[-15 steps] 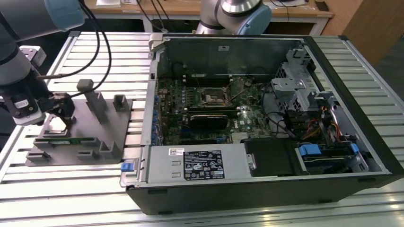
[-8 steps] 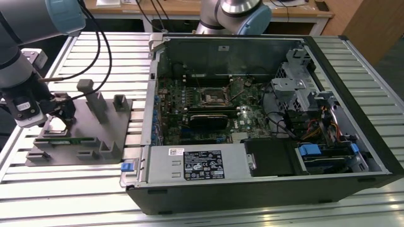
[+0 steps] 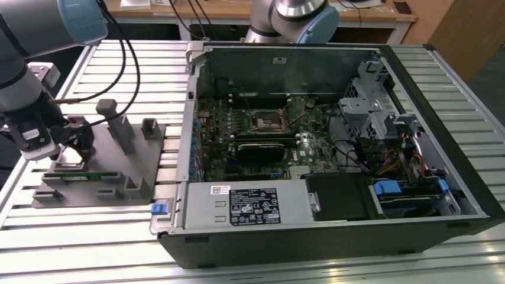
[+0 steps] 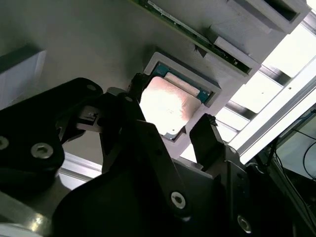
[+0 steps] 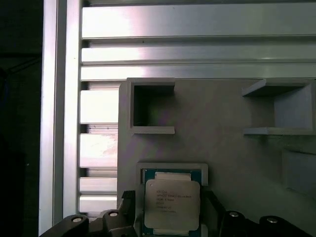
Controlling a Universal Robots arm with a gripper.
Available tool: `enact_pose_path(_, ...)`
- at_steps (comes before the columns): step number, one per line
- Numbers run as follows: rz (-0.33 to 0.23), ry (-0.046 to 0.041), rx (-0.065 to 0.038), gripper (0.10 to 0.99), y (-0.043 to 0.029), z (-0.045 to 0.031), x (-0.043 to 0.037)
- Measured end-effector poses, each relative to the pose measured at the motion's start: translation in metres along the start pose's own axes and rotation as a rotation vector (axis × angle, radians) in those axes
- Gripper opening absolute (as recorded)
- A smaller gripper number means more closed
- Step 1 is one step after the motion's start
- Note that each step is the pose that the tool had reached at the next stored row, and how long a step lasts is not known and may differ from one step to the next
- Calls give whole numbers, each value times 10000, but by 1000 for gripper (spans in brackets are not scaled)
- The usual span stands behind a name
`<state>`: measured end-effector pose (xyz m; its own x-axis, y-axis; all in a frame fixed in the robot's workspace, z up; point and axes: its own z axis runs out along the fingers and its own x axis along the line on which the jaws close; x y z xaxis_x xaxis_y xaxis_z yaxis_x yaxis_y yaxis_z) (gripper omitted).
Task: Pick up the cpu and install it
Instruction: 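Pick up the cpu and move it towards the insertion slot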
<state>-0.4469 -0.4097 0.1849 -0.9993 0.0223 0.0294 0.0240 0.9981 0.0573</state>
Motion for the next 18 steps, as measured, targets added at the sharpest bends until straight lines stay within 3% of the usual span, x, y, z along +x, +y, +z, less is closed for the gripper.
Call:
enact_pose_path(1,-1,-4,-1,690,0,1,1)
enact_pose_path(2,-1,-6,0,620,0,1,0)
enact_pose_path(12,0,-6,21,620,1,-13,1)
enact_pose_path(14,1,-5,21,604,2,-13,-1)
enact_pose_path(15,2,-5,21,533,2,-13,-2)
enact_pose_path(18,0,-6,20,529,1,-12,-5)
